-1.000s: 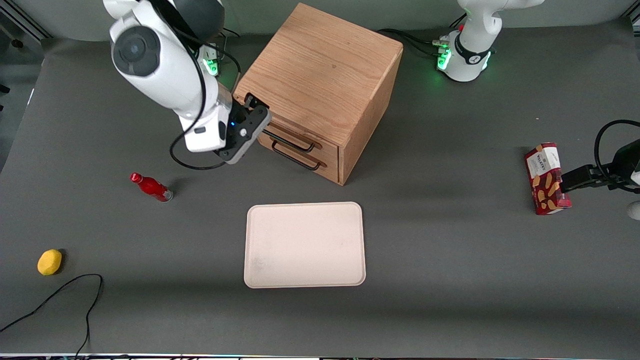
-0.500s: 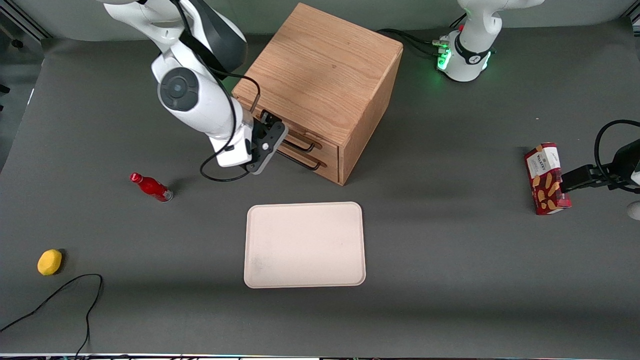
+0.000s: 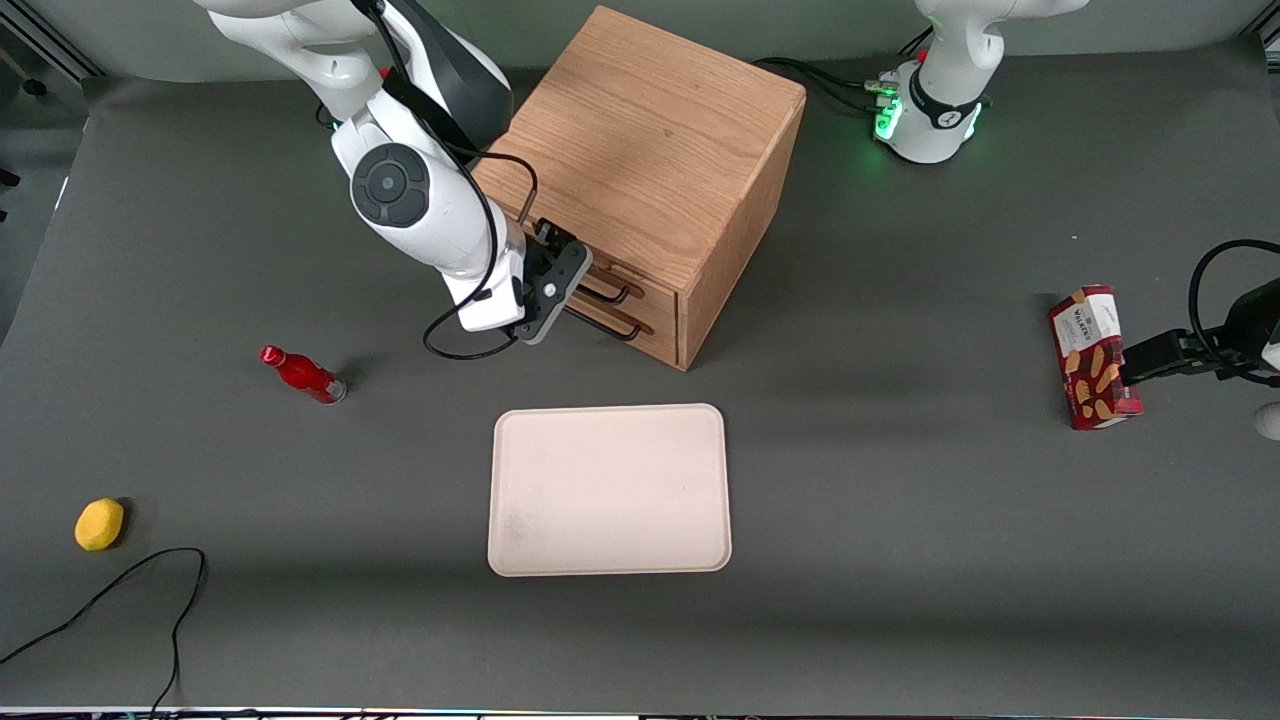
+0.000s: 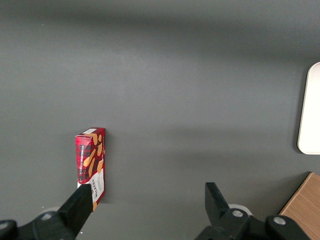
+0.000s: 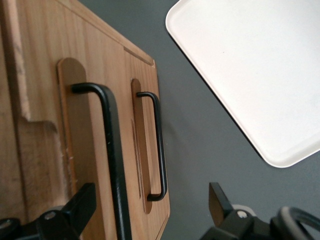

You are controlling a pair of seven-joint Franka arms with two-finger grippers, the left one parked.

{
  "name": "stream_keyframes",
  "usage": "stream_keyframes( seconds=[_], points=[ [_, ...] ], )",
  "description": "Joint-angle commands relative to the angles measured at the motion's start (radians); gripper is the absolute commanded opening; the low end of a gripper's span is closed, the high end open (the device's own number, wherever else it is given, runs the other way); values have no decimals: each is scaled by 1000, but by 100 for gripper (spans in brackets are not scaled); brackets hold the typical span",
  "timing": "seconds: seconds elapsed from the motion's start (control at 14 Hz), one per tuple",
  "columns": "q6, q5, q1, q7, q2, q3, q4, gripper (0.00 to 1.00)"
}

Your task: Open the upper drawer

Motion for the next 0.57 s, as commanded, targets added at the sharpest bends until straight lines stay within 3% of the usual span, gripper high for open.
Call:
stream_keyframes(
  seconds=[0.0,0.5],
  points=[
    [36,-7,1,-27,19,-3,-10,100],
    [127,-86,-2,-31,59,-45,-4,100]
  ],
)
